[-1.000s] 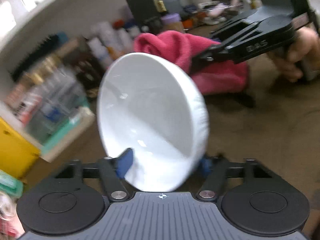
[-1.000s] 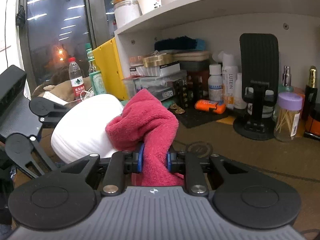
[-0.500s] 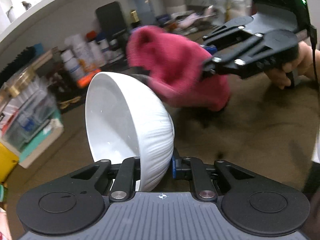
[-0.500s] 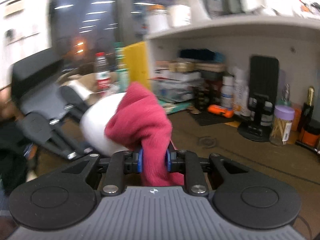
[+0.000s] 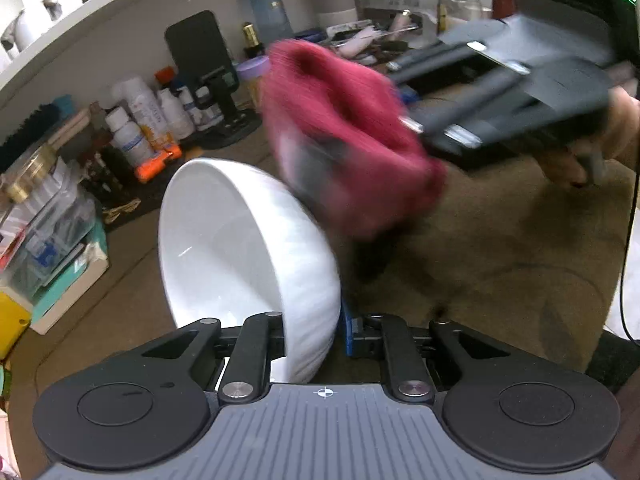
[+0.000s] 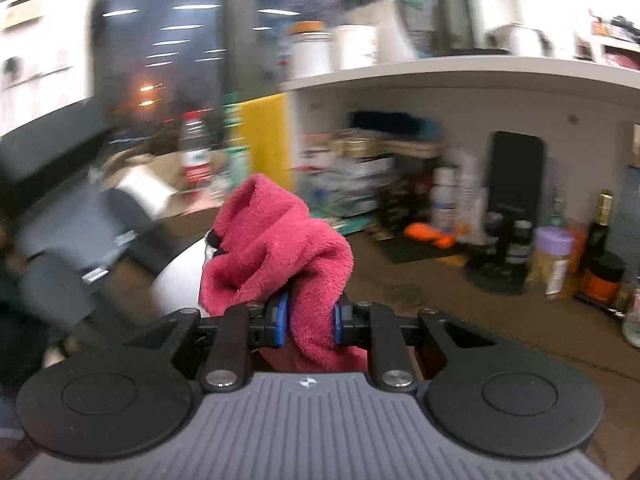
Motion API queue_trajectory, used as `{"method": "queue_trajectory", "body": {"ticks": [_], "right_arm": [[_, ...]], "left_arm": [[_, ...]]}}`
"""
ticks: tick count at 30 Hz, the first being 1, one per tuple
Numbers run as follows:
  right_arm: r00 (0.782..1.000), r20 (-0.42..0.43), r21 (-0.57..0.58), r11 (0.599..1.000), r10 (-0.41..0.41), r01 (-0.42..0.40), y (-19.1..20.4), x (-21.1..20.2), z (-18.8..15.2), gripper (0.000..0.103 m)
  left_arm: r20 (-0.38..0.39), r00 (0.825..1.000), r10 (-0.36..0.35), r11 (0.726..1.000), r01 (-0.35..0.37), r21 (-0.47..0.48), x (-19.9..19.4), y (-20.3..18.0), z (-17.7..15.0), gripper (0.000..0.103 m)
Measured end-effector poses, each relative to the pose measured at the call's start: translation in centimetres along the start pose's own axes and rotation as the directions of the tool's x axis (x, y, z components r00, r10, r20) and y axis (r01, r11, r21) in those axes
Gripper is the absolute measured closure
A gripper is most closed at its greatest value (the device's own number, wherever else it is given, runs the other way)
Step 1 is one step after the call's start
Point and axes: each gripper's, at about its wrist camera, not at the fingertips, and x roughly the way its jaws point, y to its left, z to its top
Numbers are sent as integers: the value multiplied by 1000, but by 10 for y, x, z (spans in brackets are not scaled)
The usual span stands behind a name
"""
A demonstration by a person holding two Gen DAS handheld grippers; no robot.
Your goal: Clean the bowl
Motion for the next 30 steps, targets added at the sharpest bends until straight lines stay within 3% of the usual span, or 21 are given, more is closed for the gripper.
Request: {"method": "queue_trajectory", "body": {"ticks": [8,10,12,15,19,24,30], "right_arm": [[997,-33,23,997,-67,67,-24,48,4,82],[997,-31,25,997,-71,72,-22,51,1,82],[997,-26,35,996,-76,77,-22,52,-5,82],[997,-29,41,996,-75,76,-24,52,-9,82],[997,-19,34,996,-76,76,-26,48,-11,82],[998,20,-3,998,-65,65,-19,34,-10,82],[998,8,-152,987,-55,56,13,-4,-17,82]], "left_arm": [[1,1000,-14,1000,14,-3,3,2,4,81],[-9,999,36,999,-36,12,6,3,6,73],[-26,995,98,995,-97,33,14,3,5,52],[-14,988,157,987,-156,28,24,4,0,36],[11,987,159,987,-159,-28,24,8,-3,38],[8,991,134,991,-134,-28,25,4,1,67],[-22,987,157,988,-157,5,27,-7,7,68]]}}
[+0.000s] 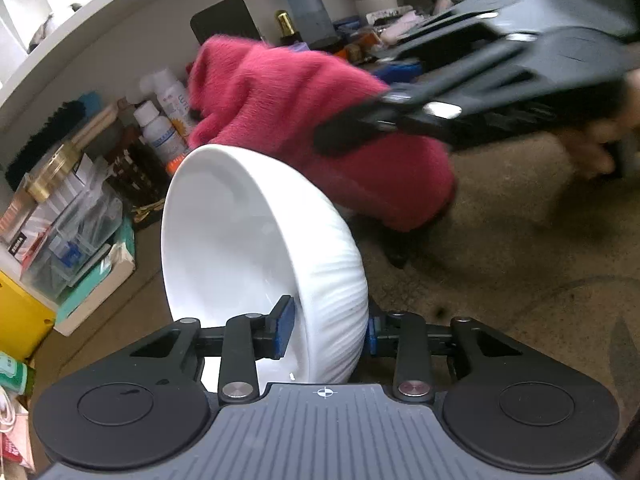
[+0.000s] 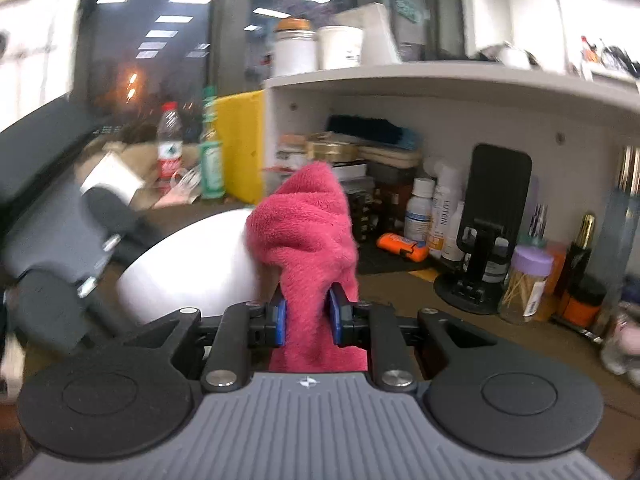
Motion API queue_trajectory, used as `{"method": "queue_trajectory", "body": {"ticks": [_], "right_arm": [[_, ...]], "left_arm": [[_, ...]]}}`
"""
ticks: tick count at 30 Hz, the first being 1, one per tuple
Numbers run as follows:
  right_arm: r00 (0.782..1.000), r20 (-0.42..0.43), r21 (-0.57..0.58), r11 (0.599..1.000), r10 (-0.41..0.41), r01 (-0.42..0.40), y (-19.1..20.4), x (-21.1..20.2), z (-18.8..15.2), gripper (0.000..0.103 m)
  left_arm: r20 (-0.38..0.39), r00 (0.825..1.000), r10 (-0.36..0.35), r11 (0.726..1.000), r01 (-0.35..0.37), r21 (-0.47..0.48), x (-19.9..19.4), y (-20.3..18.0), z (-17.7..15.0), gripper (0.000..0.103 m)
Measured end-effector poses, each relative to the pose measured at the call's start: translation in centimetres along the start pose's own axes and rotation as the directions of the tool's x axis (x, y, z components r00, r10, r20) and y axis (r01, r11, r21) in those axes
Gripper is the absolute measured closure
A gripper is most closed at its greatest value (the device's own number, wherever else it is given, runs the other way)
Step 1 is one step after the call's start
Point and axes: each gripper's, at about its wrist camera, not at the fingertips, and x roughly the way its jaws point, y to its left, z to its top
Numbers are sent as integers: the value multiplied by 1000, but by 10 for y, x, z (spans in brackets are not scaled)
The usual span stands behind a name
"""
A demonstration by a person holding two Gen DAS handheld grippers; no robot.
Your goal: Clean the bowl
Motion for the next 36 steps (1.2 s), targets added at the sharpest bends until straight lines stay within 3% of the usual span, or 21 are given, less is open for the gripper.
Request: {"method": "queue_trajectory", "body": {"ticks": [6,10,16,18,21,25,28,29,30,31,33,35,36], "right_arm": [[996,-60,-150,985,73,-82,47,-55,-12,83],[994,-89,-180,981,59,-75,60,-53,-12,83],[998,-65,-93,995,14,-20,30,2,9,83],[998,-55,-55,998,-3,0,21,13,14,83],[997,-58,86,995,-49,54,-12,46,20,83],[995,-83,149,987,-55,67,-32,68,12,81],[995,-104,235,972,-2,26,-49,82,3,73],[995,-102,247,969,2,23,-50,82,1,63],[995,-95,270,963,4,22,-54,80,-2,46],[996,-89,285,958,5,21,-56,78,-4,39],[997,-59,253,966,-40,54,-53,66,-2,20],[996,-28,176,980,-85,89,-47,52,3,10],[995,-37,145,985,-93,98,-47,52,7,10]], "left_arm": [[-5,1000,-6,1000,6,2,-1,-2,-1,68],[-7,1000,-17,1000,17,10,0,-2,-1,68],[-7,1000,-23,999,23,31,1,-2,-4,69],[-7,1000,-23,999,23,26,2,1,-3,64],[1,1000,-30,999,30,23,3,4,-5,63],[2,997,-82,996,82,-46,7,17,-8,63],[5,994,-107,990,107,-91,7,27,-9,62],[5,994,-112,989,112,-102,7,30,-9,60],[4,994,-112,988,112,-106,8,31,-9,59],[4,994,-112,988,112,-109,8,32,-9,58],[4,994,-113,987,113,-114,8,33,-8,58],[5,993,-116,987,116,-115,9,35,-8,56],[4,993,-116,986,116,-119,10,36,-7,55]]}}
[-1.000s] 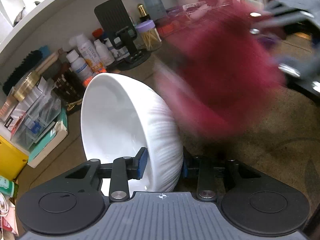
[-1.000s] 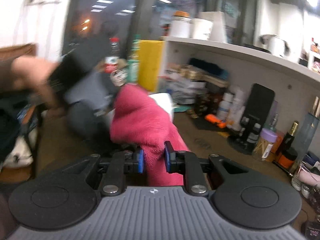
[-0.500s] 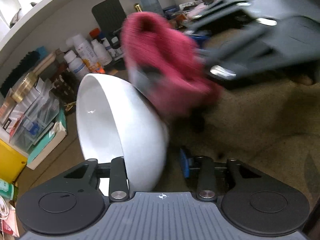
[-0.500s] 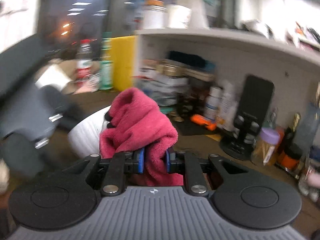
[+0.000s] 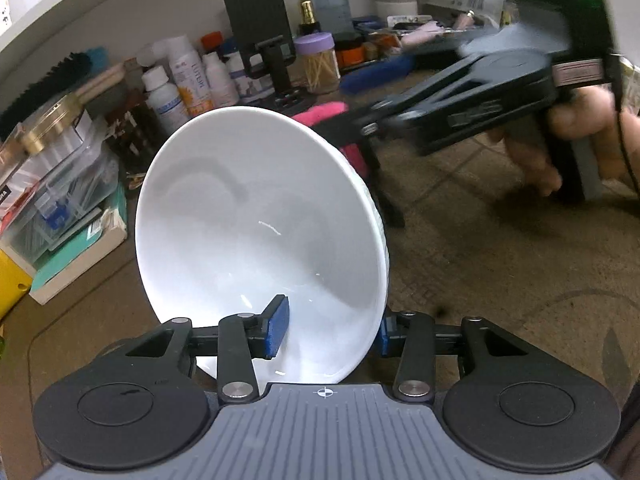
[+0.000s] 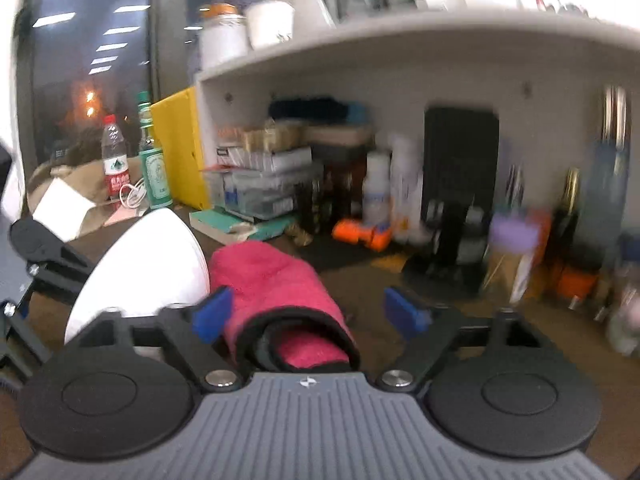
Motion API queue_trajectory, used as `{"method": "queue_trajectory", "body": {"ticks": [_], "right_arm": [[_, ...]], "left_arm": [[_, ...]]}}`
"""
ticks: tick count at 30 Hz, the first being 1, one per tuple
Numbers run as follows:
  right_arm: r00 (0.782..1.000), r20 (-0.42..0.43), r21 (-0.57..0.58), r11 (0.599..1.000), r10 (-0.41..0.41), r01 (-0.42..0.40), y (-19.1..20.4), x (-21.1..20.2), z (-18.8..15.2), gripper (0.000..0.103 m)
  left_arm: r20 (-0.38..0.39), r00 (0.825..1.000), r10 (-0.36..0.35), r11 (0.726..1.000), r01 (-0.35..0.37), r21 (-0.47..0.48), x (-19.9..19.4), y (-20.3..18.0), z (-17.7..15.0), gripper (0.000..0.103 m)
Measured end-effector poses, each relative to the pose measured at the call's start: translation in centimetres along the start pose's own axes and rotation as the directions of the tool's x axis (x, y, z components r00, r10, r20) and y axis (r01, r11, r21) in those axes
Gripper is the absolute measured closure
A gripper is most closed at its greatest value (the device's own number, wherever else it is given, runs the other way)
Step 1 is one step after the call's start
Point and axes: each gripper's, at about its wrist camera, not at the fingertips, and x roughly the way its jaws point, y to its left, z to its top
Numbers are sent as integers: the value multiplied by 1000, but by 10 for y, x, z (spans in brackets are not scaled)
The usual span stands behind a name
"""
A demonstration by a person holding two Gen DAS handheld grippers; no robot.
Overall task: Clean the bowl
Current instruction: 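Open the right tool and regrip the pink towel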
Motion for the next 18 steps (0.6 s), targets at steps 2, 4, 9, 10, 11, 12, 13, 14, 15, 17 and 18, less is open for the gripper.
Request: {"method": "queue_trajectory", "body": {"ticks": [2,4,9,10,11,12,13,14,15,17,18], "right_arm": [[1000,-18,-33,999,-5,4,0,3,5,8],[996,-89,-53,998,24,-28,0,22,7,8],[960,-227,32,987,162,-159,-5,74,8,15],[953,-246,42,985,175,-170,-3,82,9,15],[946,-264,52,982,187,-180,-1,89,9,15],[942,-278,48,982,189,-183,2,95,9,15],[945,-283,13,986,164,-168,9,95,9,19],[947,-284,-13,988,147,-157,14,95,9,53],[953,-270,-9,989,139,-147,14,93,8,71],[965,-234,1,993,118,-121,12,87,7,79],[971,-213,-8,994,105,-110,11,81,6,81]], "left_arm": [[-1,1000,0,1000,0,-5,0,1,0,54],[-2,1000,2,1000,-2,-9,0,1,1,54],[-7,1000,16,1000,-16,-15,0,3,2,44],[-9,1000,21,1000,-21,-15,0,4,2,42],[-12,1000,25,1000,-25,-18,0,6,3,39],[-14,1000,23,1000,-23,-19,0,6,3,38],[-16,1000,21,1000,-21,-20,0,7,3,37],[-18,1000,21,1000,-21,-20,0,8,3,37],[-19,1000,19,1000,-20,-20,1,9,4,37],[-18,1000,19,1000,-20,-22,0,9,4,36],[-17,1000,20,1000,-20,-23,0,9,3,36]]}}
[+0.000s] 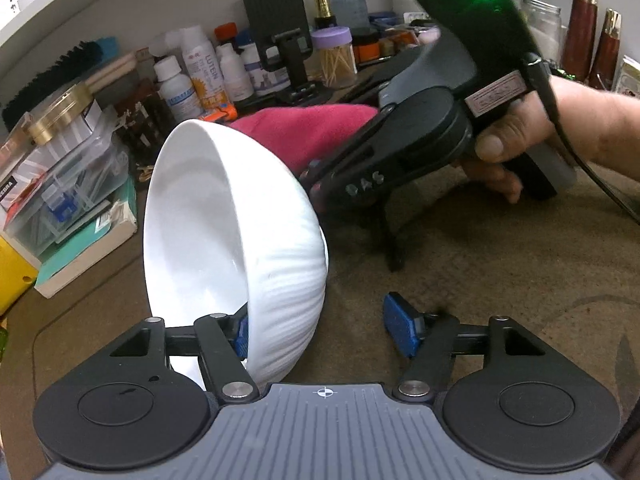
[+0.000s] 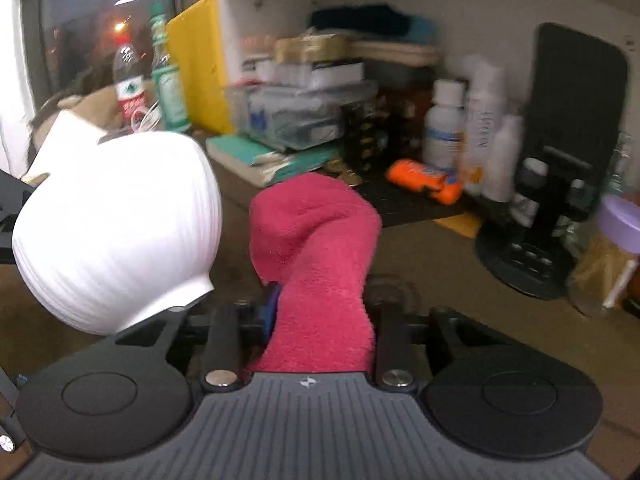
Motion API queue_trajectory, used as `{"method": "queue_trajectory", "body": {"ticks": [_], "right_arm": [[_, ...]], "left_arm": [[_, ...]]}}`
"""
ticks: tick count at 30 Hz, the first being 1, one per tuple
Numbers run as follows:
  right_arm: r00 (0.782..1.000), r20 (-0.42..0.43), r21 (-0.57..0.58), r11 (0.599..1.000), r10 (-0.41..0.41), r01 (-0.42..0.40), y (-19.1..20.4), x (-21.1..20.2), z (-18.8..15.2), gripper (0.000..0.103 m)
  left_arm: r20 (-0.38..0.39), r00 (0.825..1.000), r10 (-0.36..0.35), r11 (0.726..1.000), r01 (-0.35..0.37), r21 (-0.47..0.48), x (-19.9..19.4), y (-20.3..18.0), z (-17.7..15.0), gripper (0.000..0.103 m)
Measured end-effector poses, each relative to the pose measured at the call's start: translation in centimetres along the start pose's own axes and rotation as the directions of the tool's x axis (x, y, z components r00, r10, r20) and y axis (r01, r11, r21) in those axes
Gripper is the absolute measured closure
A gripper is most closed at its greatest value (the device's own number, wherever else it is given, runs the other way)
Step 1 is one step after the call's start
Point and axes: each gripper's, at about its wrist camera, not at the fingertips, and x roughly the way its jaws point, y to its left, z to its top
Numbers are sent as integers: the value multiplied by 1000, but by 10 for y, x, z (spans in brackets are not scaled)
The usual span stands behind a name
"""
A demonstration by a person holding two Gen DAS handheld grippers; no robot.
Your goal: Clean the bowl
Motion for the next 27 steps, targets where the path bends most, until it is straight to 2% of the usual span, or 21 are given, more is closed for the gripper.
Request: {"method": "queue_trajectory", "body": {"ticks": [3,5,7,9,10,12,14,16,18,21,25,26,27], "right_arm": [[998,61,0,1000,-26,26,3,-26,-11,82],[994,104,-39,998,-38,42,14,-55,-26,82],[993,113,-66,997,-35,42,21,-79,-35,82],[993,110,-192,979,-51,72,43,-103,-42,81],[995,92,-244,969,-27,48,54,-111,-43,81],[999,24,-334,942,46,-35,73,-119,-41,81],[998,2,-396,916,65,-59,84,-117,-33,80],[997,-15,-445,892,78,-77,93,-113,-23,80],[998,27,-397,917,53,-38,82,-103,-5,80],[993,119,-254,967,28,3,52,-95,19,80],[984,175,-101,994,-33,51,18,-81,21,80],[983,177,-85,995,-44,59,14,-77,15,80],[983,178,-71,995,-55,68,11,-72,10,80]], "left_arm": [[5,1000,-2,1000,2,-2,-1,1,-1,35],[8,1000,-9,1000,9,-6,-1,3,-1,32],[6,1000,-30,999,30,-23,0,11,-1,30],[8,999,-47,998,47,-31,1,14,-1,31],[11,998,-61,997,61,-37,1,18,-1,32],[12,998,-57,998,58,-29,-1,20,-1,45],[10,999,-50,999,50,-10,-4,20,-1,52],[3,999,-49,999,49,18,-7,18,-2,54],[0,999,-44,999,44,25,-7,18,-2,54],[3,1000,-5,998,5,60,-9,18,-2,53],[-13,999,-30,999,31,32,-6,27,0,53],[-4,1000,-12,1000,12,24,-6,29,-1,51],[5,1000,7,1000,-7,15,-5,31,-2,43]]}}
